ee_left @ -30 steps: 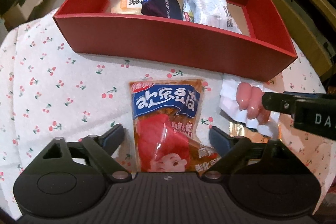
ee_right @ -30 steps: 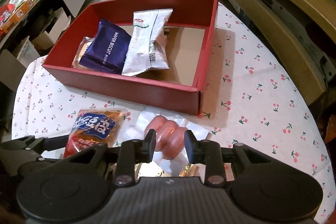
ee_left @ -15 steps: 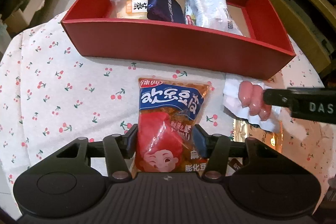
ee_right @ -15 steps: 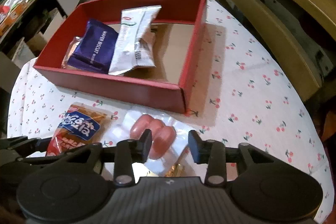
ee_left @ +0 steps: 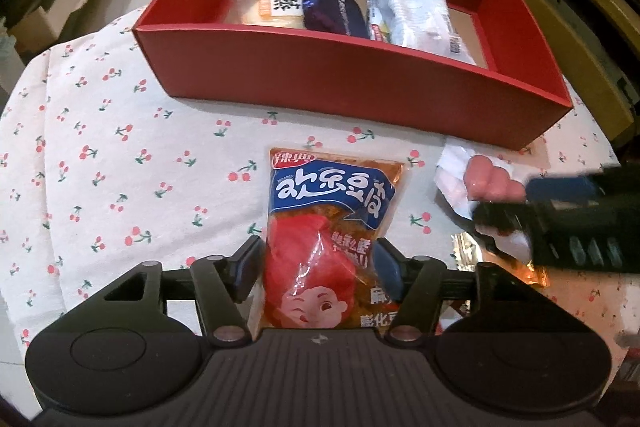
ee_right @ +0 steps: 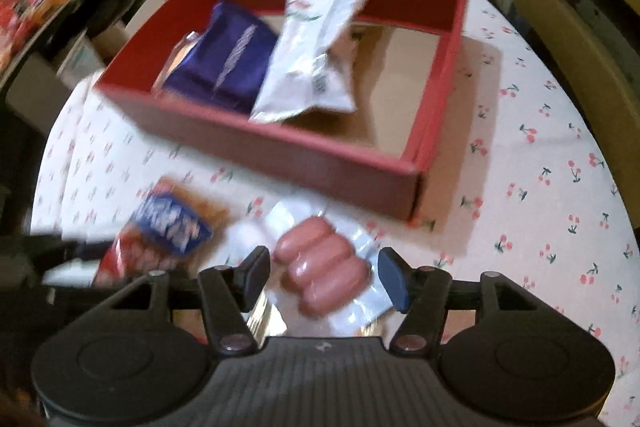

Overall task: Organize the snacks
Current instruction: 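Lift the snack bag and sausage pack toward the red box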

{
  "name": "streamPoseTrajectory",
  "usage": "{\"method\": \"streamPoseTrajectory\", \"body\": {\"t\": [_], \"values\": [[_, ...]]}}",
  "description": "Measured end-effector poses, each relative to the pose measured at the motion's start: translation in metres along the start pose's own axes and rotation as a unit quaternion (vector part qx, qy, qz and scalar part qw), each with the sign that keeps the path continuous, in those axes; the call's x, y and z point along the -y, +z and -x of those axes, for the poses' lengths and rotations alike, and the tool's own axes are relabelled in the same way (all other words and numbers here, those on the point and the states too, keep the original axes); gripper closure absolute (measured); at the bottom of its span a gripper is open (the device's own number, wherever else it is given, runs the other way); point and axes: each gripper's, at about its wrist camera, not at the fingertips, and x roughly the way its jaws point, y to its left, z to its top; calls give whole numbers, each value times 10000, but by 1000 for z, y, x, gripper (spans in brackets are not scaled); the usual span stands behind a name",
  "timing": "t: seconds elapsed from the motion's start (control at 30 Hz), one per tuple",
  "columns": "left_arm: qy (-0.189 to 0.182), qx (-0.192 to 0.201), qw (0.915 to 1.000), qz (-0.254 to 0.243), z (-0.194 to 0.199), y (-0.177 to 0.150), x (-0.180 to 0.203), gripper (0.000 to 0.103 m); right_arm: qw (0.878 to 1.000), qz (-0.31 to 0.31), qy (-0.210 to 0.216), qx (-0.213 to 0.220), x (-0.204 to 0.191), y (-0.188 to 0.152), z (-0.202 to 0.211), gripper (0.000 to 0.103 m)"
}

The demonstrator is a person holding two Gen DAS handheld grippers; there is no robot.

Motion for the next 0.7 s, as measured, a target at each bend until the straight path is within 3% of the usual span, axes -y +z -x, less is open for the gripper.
{"method": "streamPoseTrajectory", "body": {"t": [0.2, 0.4, 0.6, 0.7], "values": [[-21, -1, 10000, -23, 0, -2, -2, 30, 9985, 411, -217, 277, -11, 5, 4, 22], [-65, -40, 10000, -53, 0, 0, -6, 24, 9956, 869, -347, 74, -16, 9, -20, 13], [7, -87, 10000, 45, 0, 0, -16, 22, 9961, 812, -294, -168, -25, -4, -11, 24], [13, -82, 10000, -7, 0, -2, -14, 20, 9955, 854, -325, -247, -29, -10, -8, 24]]}}
